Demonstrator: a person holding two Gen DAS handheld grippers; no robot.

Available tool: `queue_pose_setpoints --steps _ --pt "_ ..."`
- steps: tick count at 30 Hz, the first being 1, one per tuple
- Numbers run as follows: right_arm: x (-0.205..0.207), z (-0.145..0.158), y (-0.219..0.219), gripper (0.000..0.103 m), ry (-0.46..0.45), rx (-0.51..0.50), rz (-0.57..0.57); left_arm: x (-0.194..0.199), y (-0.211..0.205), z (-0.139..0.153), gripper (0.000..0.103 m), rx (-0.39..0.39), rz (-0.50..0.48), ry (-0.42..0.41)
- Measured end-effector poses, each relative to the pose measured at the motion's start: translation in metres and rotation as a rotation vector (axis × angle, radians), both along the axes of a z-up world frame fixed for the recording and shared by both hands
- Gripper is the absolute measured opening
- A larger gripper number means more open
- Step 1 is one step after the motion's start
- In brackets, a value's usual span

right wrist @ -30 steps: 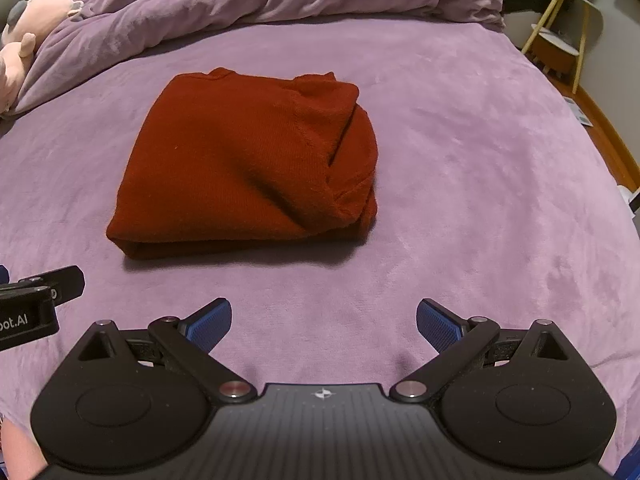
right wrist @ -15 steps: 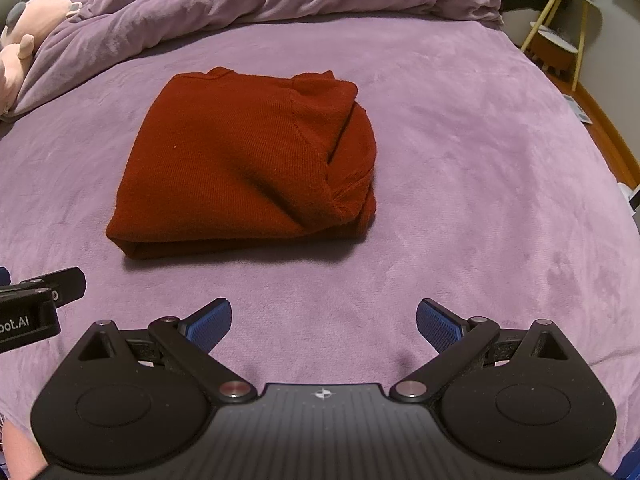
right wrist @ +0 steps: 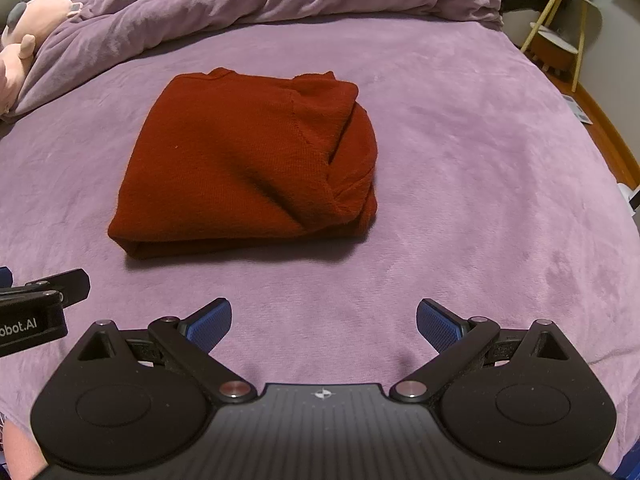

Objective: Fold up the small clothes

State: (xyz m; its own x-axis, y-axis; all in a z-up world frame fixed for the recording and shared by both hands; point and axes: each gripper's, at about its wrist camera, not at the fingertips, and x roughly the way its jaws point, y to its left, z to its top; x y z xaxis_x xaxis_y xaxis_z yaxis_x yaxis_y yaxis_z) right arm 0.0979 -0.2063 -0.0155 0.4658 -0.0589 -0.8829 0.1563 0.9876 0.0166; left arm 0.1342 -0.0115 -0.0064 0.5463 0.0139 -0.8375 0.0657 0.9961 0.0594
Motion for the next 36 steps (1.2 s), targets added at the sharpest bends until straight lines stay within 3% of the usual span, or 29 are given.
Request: queue_pose_setpoints --steps 36 --pt "0.000 -0.004 -0.001 0.099 0.009 -0.008 -0.003 -0.005 -0.011 -0.002 0.096 0.036 -0.051 0.001"
